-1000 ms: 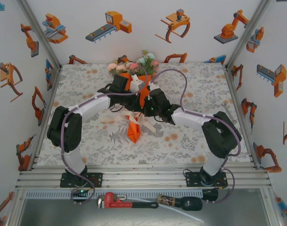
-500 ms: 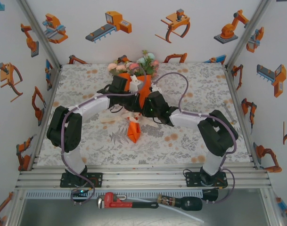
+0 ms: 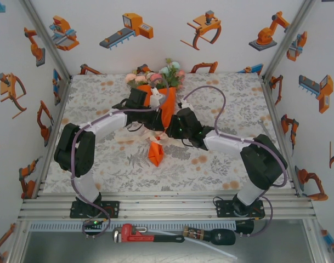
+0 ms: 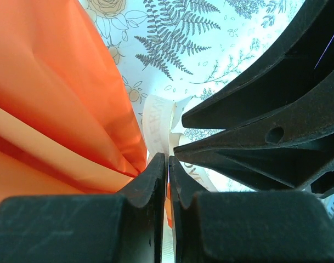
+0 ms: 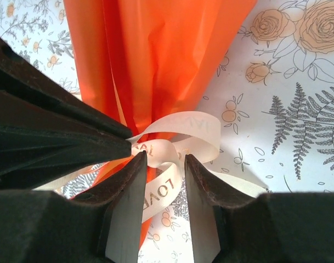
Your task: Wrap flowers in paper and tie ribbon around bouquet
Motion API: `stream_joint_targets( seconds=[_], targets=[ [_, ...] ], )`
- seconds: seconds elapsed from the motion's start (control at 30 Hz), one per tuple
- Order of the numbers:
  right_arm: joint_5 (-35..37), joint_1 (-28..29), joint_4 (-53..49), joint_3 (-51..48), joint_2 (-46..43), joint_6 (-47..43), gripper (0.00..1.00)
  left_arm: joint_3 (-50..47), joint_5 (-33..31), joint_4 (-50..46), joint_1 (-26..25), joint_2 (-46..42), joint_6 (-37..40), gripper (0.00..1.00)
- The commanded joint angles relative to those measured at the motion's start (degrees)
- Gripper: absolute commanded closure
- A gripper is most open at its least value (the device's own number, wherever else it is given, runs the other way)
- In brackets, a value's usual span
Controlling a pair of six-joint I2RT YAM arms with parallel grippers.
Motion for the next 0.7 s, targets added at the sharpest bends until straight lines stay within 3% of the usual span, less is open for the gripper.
stream_joint_targets(
  seconds=[0.0, 0.17, 0.3, 0.5, 0.67],
  targets=[
    [-2.0, -0.3, -2.9, 0.5, -4.3, -2.5, 0.65, -0.7, 1.1, 0.0, 0.4, -2.6, 1.2, 0.86],
    [-13.3, -7.5, -8.6, 3.9, -5.5, -9.1, 0.65, -4.9, 0.8, 2.4, -0.9, -6.0, 8.3, 0.84],
    [-25.8, -13.6, -12.9, 10.4, 0.7, -15.4, 0.65, -8.9, 1.5, 6.3, -1.7, -9.8, 13.4, 0.83],
    [-35.6, -14.3, -26.8, 26.2, 14.1, -22.0, 0.68, -9.4, 2.8, 8.6, -2.0, -10.7, 15.0, 0.82],
    [-43.7, -14.3, -28.5, 27.6, 17.8, -23.6, 0.68, -9.6, 4.0, 8.4, -2.5, -10.8, 16.7, 0.81]
  ],
)
